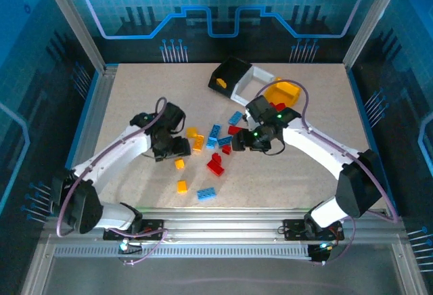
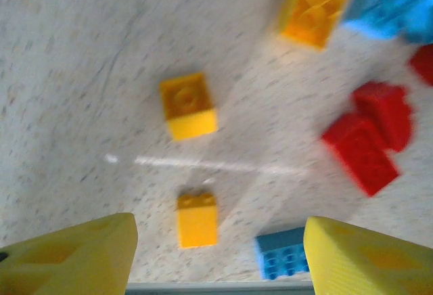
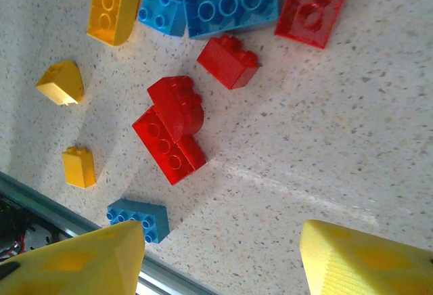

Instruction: Sort the legos into containers by color

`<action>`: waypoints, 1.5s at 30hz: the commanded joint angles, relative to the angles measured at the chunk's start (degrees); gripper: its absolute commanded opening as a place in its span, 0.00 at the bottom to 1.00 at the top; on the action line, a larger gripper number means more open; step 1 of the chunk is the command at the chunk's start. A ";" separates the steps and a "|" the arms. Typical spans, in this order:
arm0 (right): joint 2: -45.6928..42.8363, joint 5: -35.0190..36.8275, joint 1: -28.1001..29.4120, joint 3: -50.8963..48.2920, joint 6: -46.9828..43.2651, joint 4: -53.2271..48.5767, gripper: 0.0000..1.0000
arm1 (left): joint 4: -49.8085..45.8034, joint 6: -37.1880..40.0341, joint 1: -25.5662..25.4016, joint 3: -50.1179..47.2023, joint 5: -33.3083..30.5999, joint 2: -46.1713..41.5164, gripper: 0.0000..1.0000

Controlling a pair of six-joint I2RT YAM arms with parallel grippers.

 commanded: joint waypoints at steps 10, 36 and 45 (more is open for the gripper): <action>0.24 2.86 4.74 -1.17 2.63 0.69 0.64 | 8.57 -3.21 -0.68 -7.53 -2.21 5.77 0.67; 2.41 2.50 4.83 0.04 1.86 0.37 0.64 | 13.71 -0.50 0.99 -1.09 -4.15 22.30 0.57; 4.05 1.98 4.82 1.56 0.99 -0.15 0.65 | 15.02 0.81 1.91 -1.60 -3.57 23.24 0.39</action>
